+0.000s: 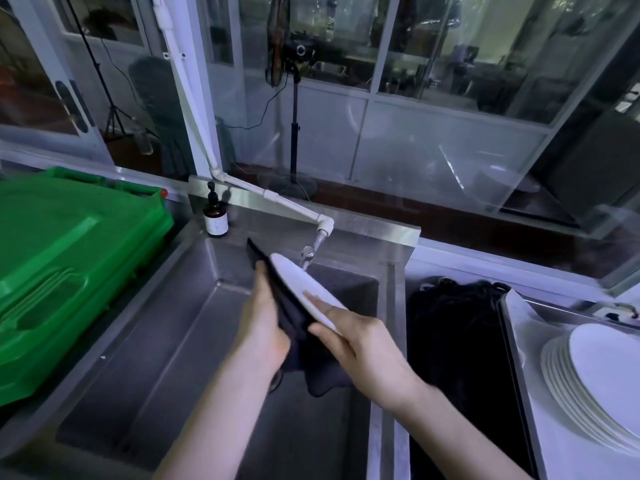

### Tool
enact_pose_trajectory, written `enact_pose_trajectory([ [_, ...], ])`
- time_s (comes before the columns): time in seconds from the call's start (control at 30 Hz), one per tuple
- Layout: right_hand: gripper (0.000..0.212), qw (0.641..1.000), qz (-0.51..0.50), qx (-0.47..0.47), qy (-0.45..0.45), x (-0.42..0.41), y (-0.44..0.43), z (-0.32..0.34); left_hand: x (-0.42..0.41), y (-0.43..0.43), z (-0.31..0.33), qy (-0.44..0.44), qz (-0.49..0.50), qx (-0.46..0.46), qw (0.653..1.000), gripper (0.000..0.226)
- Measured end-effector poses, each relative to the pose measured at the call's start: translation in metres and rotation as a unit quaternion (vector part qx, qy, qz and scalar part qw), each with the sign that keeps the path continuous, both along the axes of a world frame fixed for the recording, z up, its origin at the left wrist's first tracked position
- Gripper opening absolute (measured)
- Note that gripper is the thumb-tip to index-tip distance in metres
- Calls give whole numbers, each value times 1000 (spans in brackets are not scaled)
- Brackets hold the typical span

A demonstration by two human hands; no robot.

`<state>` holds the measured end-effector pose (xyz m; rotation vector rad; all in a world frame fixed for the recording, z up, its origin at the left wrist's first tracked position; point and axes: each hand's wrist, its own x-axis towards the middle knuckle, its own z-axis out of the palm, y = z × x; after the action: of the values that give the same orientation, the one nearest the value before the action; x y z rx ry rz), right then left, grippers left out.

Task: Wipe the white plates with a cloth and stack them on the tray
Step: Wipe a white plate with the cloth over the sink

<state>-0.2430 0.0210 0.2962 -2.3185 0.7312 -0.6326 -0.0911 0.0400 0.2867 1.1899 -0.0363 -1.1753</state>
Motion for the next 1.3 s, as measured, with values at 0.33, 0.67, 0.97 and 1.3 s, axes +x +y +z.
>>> enact_pose_trajectory([
  [0.33, 44, 923, -181, 240, -238, 11, -13, 21, -53, -4, -16, -526, -78, -170, 829, 64],
  [0.67, 50, 892, -200, 291, -282, 5, -1, 12, -44, -9, -16, -592, -85, -153, 787, 62],
  [0.97, 45, 867, -186, 373, -272, -20, -2, 0, -13, -31, -13, -595, -147, -71, 787, 51],
  [1.3, 37, 837, -185, 402, -322, -34, -16, -3, -22, -10, -20, -750, -214, -139, 610, 56],
])
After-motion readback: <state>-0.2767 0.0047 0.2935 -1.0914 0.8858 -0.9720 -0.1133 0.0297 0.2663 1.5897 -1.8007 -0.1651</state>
